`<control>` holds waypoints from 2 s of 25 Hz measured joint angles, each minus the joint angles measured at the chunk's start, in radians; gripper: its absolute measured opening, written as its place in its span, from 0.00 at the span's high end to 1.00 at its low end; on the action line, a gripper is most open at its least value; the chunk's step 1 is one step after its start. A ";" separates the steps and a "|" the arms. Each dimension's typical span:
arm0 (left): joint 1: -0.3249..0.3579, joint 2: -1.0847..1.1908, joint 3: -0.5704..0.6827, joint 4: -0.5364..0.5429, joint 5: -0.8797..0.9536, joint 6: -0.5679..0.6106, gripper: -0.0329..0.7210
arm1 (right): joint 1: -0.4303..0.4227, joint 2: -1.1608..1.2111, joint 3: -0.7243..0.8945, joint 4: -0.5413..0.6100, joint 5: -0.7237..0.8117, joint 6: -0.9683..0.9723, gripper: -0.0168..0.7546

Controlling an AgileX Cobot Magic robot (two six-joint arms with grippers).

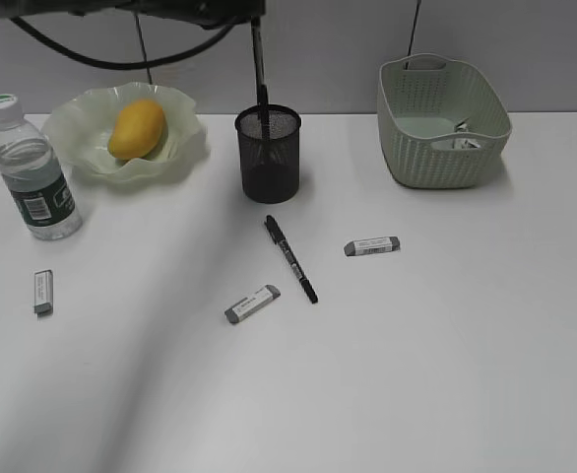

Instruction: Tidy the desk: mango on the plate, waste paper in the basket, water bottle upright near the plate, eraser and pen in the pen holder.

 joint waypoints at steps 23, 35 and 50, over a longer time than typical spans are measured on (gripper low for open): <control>-0.016 -0.011 0.000 0.109 0.153 0.000 0.40 | 0.000 0.000 0.000 -0.014 -0.001 0.000 0.34; -0.016 -0.156 0.000 0.286 0.924 0.000 0.29 | 0.000 0.000 0.000 -0.017 -0.004 0.000 0.34; 0.031 -0.409 0.257 0.326 1.017 -0.004 0.29 | 0.000 0.000 0.000 -0.018 -0.004 0.000 0.34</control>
